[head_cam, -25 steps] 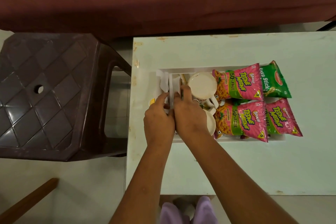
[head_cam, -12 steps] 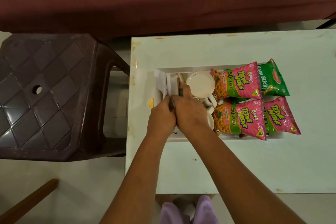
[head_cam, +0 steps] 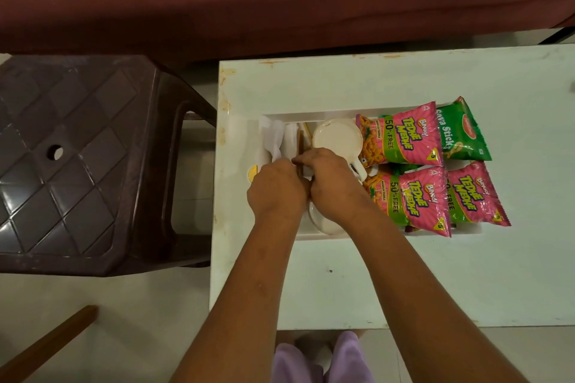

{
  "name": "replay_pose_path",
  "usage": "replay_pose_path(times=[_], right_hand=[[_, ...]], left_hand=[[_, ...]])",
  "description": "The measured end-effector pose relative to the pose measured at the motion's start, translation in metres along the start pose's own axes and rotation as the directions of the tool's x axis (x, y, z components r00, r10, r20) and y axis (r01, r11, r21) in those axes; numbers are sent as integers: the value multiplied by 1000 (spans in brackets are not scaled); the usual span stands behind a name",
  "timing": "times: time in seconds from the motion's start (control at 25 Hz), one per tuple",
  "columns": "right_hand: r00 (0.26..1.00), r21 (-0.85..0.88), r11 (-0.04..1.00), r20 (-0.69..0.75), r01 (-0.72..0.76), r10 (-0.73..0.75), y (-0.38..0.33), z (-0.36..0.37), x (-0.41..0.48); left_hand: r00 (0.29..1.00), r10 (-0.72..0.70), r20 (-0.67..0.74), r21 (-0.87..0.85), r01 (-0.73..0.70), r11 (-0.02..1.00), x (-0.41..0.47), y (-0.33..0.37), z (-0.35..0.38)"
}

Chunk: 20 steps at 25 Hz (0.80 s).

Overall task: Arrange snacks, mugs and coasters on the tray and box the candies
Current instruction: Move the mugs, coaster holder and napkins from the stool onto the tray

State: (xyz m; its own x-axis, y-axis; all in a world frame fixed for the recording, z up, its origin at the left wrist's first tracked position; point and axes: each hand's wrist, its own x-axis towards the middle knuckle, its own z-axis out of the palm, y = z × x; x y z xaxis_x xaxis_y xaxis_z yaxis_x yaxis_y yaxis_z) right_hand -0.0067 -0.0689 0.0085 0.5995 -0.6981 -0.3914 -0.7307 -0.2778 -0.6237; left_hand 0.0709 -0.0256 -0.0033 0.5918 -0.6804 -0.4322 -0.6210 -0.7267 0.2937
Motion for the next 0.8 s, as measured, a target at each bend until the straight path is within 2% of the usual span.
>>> replay_pose_path(times=[0.16,0.24,0.48,0.64,0.72,0.8], right_hand=[[980,191,980,-180,-49,84,7,-7,-5],[975,271,962,-204,-33,91,6,-8,-5],[981,358,934,-181,-6,76,8,-8,-3],[988,290,957,-141,-18,62,10,-6,0],[989,278,960,-130,-25,64,8,-5,3],[989,274,961,-127,-34,71,5,-5,5]], left_hand=[[997,81,-12,95,-80,992,-6,7,3],[991,129,-20,108,-126,986,-6,7,7],[986,84,146,-175,-58,983,1,3,20],[979,86,182,-357,-16,934,12,1,30],[970,-17,244,-527,147,837,16,6,30],[966,-57,253,-571,196,797,17,7,31]])
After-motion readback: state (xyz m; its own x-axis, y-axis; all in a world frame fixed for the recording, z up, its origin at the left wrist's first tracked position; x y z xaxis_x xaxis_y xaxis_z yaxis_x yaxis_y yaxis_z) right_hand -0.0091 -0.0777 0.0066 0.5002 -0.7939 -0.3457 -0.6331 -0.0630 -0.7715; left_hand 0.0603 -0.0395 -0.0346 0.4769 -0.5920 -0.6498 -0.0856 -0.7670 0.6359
